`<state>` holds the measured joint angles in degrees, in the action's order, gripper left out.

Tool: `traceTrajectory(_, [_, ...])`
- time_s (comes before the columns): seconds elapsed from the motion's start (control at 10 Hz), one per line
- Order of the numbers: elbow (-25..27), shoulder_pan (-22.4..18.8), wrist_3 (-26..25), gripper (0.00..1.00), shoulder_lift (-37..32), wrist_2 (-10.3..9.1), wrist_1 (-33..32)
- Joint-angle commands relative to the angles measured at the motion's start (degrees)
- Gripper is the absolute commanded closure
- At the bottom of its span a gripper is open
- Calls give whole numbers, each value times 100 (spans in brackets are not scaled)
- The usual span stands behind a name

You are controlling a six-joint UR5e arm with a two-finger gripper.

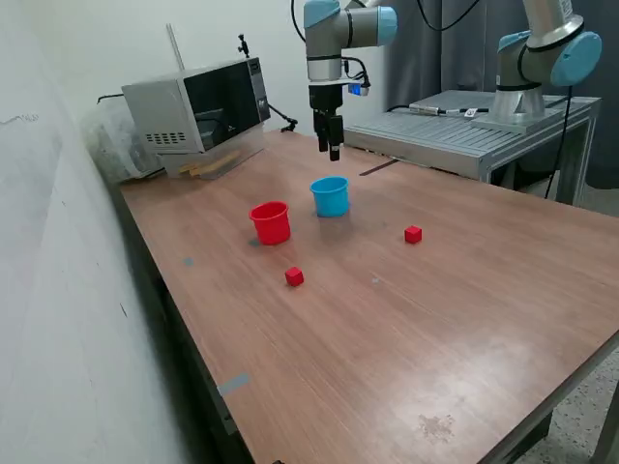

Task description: Place red objects in the red bin, and blue objects in the blue bin.

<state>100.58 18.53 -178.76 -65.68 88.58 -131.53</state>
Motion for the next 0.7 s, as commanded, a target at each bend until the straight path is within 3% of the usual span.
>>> traceTrajectory(0.0, [66, -94, 78, 0, -24, 28, 30])
traceTrajectory(0.2, [548, -1004, 489, 0, -435, 19, 40])
traceTrajectory(0.4, [1066, -2084, 527, 0, -909, -16, 22])
traceTrajectory(0.6, [1209, -2555, 518, 0, -920, -33, -4])
